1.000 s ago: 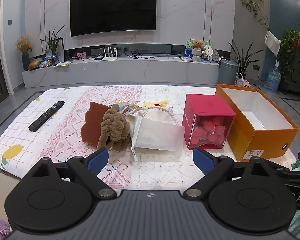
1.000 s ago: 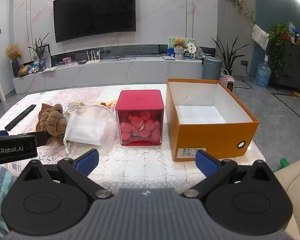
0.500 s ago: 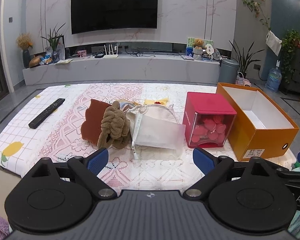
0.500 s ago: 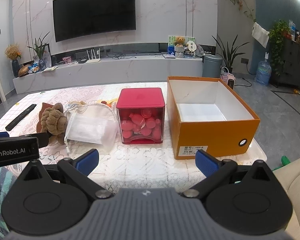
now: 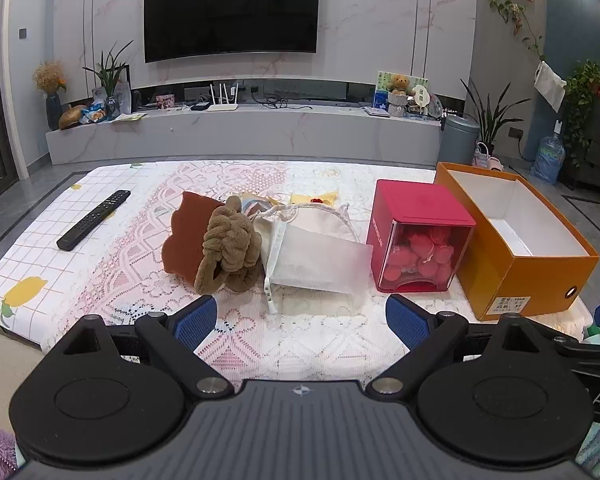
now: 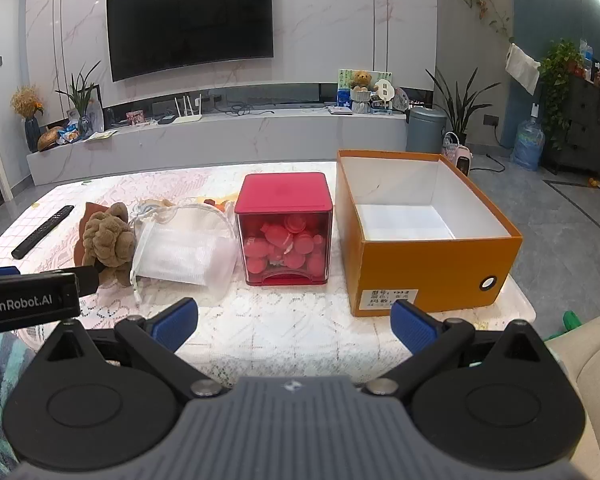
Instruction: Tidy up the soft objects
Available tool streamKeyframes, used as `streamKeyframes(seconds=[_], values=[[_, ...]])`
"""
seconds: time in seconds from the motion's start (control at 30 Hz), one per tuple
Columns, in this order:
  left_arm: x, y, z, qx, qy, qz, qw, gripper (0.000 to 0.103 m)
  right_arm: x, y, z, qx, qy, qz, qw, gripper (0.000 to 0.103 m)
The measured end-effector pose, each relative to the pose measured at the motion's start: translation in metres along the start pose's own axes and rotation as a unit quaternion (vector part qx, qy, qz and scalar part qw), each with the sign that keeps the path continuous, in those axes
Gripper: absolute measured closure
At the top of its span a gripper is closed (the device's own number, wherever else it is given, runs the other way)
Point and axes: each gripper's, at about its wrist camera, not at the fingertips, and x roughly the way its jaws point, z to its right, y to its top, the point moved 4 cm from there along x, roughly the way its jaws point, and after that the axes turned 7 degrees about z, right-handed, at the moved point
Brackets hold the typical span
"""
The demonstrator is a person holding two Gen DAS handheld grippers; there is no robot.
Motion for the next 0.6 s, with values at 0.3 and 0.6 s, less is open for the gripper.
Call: streamKeyframes(seconds=[0.3,0.6], values=[[0.0003,-0.0011,-0.0001,0.001,0.003,-0.002,1.0000,0.000,0.0008,-0.0010,-0.0013,0.000,0.000,-0.002,1.000,0.003],[0.0003,-0.0019,-0.0012,-0.001,0.003,-0.004,1.0000,0.000,0.0014,-0.0026,-0.0018,-0.001,0.000,-0.004,1.000,0.003]])
